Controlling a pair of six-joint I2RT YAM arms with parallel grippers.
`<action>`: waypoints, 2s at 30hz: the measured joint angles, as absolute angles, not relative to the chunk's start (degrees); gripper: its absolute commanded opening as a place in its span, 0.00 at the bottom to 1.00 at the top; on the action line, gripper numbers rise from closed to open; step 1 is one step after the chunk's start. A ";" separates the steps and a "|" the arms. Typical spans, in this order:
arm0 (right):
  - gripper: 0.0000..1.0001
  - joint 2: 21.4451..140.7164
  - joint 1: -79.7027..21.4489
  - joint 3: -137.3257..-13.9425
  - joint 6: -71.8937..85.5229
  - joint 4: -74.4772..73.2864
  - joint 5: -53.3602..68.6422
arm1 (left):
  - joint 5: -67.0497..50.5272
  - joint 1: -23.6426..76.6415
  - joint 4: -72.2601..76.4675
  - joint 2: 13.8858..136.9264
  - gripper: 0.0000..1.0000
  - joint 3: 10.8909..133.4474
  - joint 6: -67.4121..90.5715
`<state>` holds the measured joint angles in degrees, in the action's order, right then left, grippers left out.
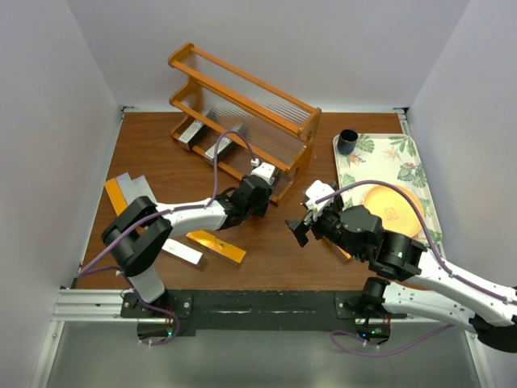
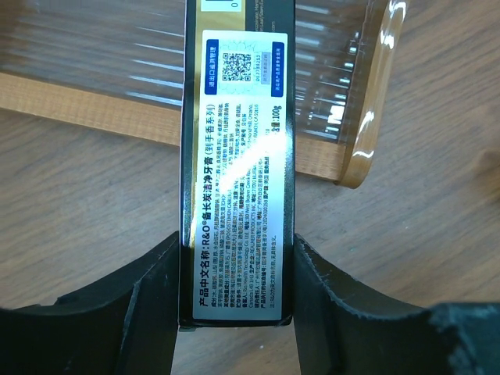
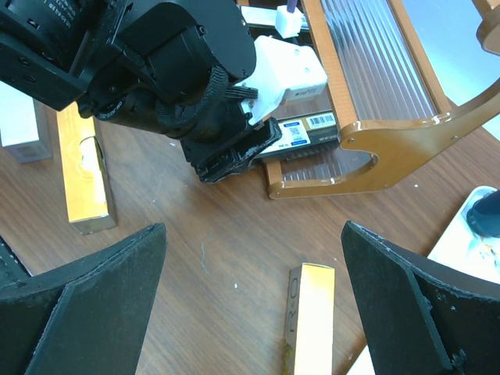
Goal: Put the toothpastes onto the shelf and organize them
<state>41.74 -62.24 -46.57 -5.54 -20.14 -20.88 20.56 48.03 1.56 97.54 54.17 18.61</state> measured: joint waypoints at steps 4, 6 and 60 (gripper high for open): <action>0.99 41.47 -62.24 -46.57 -5.54 -20.16 -20.88 | 21.15 47.83 1.54 96.82 0.40 54.15 15.73; 0.99 41.50 -62.24 -46.57 -5.54 -20.16 -20.88 | 20.82 47.29 1.80 96.09 0.40 54.11 14.26; 0.99 41.30 -62.24 -46.37 -5.54 -20.16 -20.03 | -0.34 32.62 14.28 105.95 0.57 59.16 3.38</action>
